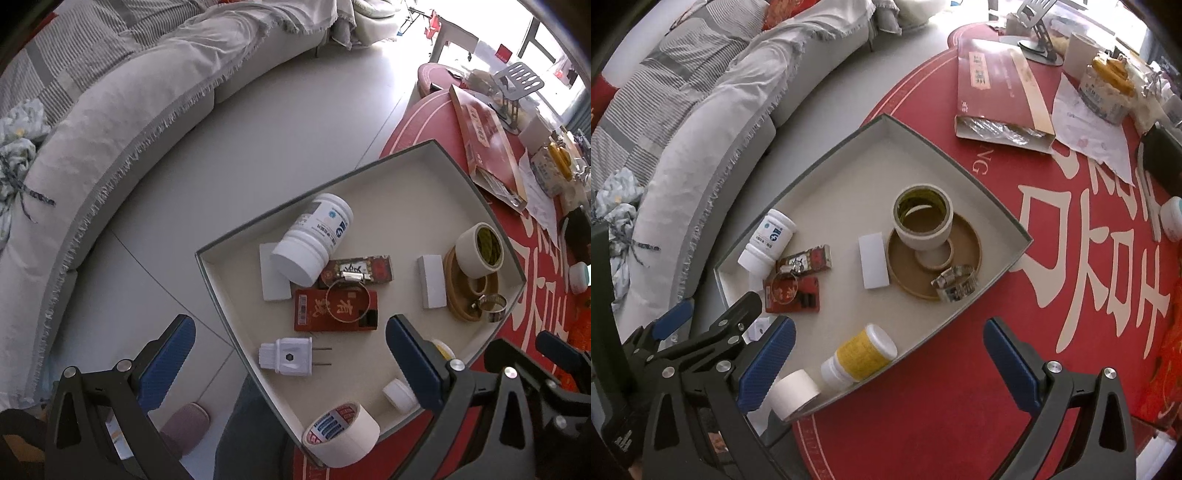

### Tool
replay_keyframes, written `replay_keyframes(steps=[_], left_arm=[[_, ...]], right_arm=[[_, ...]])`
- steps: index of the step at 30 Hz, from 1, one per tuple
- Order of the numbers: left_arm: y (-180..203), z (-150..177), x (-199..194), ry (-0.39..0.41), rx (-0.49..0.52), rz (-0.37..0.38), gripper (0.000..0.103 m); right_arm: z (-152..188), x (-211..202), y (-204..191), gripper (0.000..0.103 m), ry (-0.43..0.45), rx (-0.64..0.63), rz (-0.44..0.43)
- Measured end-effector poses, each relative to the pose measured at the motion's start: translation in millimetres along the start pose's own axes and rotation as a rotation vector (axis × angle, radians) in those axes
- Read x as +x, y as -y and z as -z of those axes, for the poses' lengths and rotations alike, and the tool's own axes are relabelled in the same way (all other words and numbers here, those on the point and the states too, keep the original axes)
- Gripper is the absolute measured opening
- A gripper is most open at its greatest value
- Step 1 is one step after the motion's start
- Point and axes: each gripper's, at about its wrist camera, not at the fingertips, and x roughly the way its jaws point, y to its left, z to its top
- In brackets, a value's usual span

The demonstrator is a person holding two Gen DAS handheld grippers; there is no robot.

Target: Organize rigid objects

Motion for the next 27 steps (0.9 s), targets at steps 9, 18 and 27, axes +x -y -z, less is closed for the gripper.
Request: replay_keyframes(steps=[9, 18, 27], left_arm=[[-3, 5, 0, -0.022, 0.003, 0.022, 0.103], [-9, 6, -2, -0.045, -0.005, 0.046, 0.103], [-11, 13, -13, -0.005, 0.016, 0.018, 0.103]], right_arm=[[3, -2, 1, 0.102, -0.034, 0.015, 0.008], [6, -4, -5, 0.102, -0.046, 0.007, 0.025], [11, -14, -10, 0.102, -0.02, 0.01, 0.06]])
